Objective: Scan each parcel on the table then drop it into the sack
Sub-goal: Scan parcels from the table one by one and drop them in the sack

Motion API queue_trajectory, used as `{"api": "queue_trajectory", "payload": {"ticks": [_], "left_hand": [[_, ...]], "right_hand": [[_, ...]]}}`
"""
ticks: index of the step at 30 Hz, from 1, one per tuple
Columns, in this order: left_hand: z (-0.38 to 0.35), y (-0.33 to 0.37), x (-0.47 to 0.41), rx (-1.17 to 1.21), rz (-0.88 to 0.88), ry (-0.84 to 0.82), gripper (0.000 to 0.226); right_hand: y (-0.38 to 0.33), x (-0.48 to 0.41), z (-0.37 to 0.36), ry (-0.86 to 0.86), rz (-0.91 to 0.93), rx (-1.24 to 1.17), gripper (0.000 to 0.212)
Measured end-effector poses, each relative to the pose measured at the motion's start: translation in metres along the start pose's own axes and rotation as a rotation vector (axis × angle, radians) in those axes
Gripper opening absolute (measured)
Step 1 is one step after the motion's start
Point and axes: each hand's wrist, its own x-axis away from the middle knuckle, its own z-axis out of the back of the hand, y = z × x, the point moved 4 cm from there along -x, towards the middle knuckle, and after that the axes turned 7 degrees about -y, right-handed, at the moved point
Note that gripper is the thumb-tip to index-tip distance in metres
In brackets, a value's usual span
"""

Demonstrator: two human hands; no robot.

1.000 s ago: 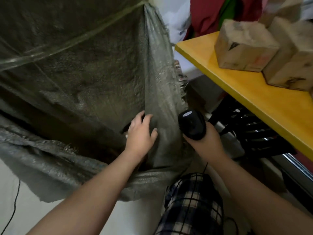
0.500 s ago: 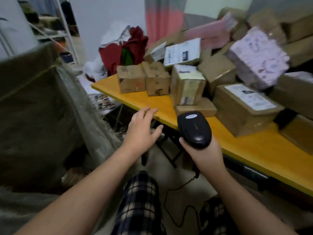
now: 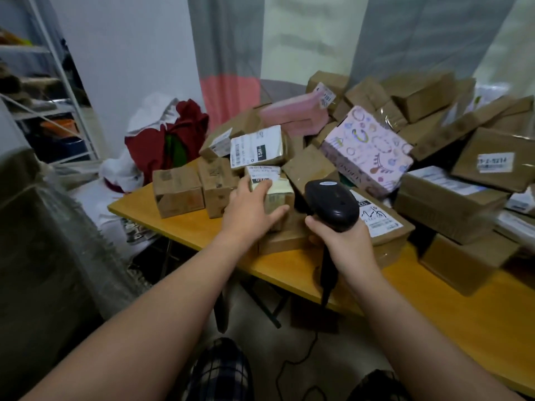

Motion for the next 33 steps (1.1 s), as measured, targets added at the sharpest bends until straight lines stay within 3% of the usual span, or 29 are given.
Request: {"api": "queue_trajectory", "payload": {"ticks": [2, 6, 13, 18, 21, 25, 28, 33], "left_hand": [[0.000, -0.001, -0.004, 0.045, -0.010, 0.018, 0.066], [0.022, -0.007, -0.023, 0.099, -0.055, 0.151, 0.060], [0.047, -0.057, -0.114, 0.381, 0.231, 0.006, 0.053], [0.037, -0.071, -0.134, 0.491, 0.344, -0.088, 0.032], [0.037, -0.067, -0.131, 0.593, 0.292, -0.019, 0.032], [0.052, -0.045, -0.109, 0.911, 0.131, 0.179, 0.032], [0.064, -0.021, -0.097, 1.132, -0.080, 0.160, 0.039], [0.084, 0.017, -0.076, 1.057, -0.205, 0.136, 0.048]], "right_hand": [[-0.002, -0.004, -0.004, -0.041, -0.030, 0.018, 0.075], [-0.013, -0.018, -0.006, -0.068, -0.020, 0.009, 0.039], [-0.083, -0.097, -0.032, -0.118, -0.019, -0.176, 0.022], [-0.096, -0.143, -0.051, -0.206, -0.199, -0.185, 0.018], [-0.091, -0.146, -0.057, -0.218, -0.245, -0.198, 0.010], [-0.095, -0.136, -0.051, -0.190, -0.170, -0.295, 0.004], [-0.105, -0.117, -0.039, -0.166, -0.087, -0.381, 0.010], [-0.112, -0.080, -0.008, -0.081, 0.026, -0.446, 0.014]]}}
